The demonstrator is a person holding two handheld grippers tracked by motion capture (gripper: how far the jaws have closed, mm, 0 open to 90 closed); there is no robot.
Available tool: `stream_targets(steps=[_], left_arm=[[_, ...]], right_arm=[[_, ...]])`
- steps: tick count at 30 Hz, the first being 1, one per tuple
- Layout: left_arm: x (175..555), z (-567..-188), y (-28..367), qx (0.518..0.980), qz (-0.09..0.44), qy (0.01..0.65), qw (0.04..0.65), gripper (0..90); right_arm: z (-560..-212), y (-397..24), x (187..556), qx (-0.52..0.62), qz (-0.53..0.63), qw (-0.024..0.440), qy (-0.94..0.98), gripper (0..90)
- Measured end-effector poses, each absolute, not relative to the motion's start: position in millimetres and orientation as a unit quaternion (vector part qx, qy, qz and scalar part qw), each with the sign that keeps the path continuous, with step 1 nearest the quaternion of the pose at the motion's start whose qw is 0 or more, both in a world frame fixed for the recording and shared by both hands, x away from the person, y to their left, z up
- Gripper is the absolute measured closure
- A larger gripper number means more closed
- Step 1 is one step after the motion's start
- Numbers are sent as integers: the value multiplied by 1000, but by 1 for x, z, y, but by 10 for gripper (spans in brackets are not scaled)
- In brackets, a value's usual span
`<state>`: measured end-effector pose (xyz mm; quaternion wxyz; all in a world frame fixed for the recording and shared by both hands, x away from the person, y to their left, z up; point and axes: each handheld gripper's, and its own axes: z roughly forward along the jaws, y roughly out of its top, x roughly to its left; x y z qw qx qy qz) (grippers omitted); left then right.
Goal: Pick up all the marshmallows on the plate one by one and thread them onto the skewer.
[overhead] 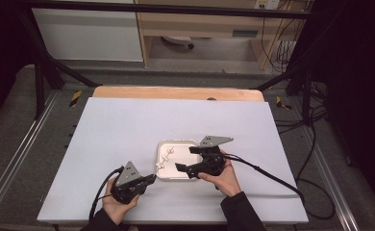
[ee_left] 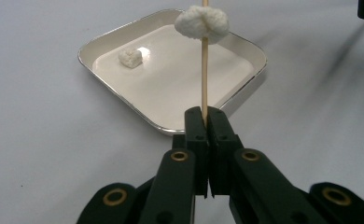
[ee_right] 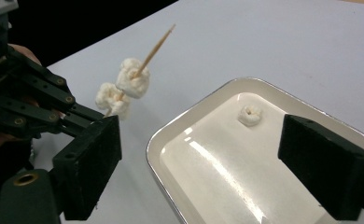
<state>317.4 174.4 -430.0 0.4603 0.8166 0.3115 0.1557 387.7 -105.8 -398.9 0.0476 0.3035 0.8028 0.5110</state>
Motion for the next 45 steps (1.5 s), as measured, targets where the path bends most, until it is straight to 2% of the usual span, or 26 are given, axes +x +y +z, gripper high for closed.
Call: stream_targets(steps=[12, 25, 45], left_arm=[[317, -420, 182, 819, 146, 315, 457, 884], [316, -423, 205, 821, 144, 334, 440, 883], [319, -429, 216, 818, 150, 351, 430, 883]], right_arm=[[-405, -120, 386, 314, 468, 82, 822, 33], [-403, -116, 399, 335, 462, 91, 816, 17], [-412, -66, 437, 356, 425, 108, 825, 57]])
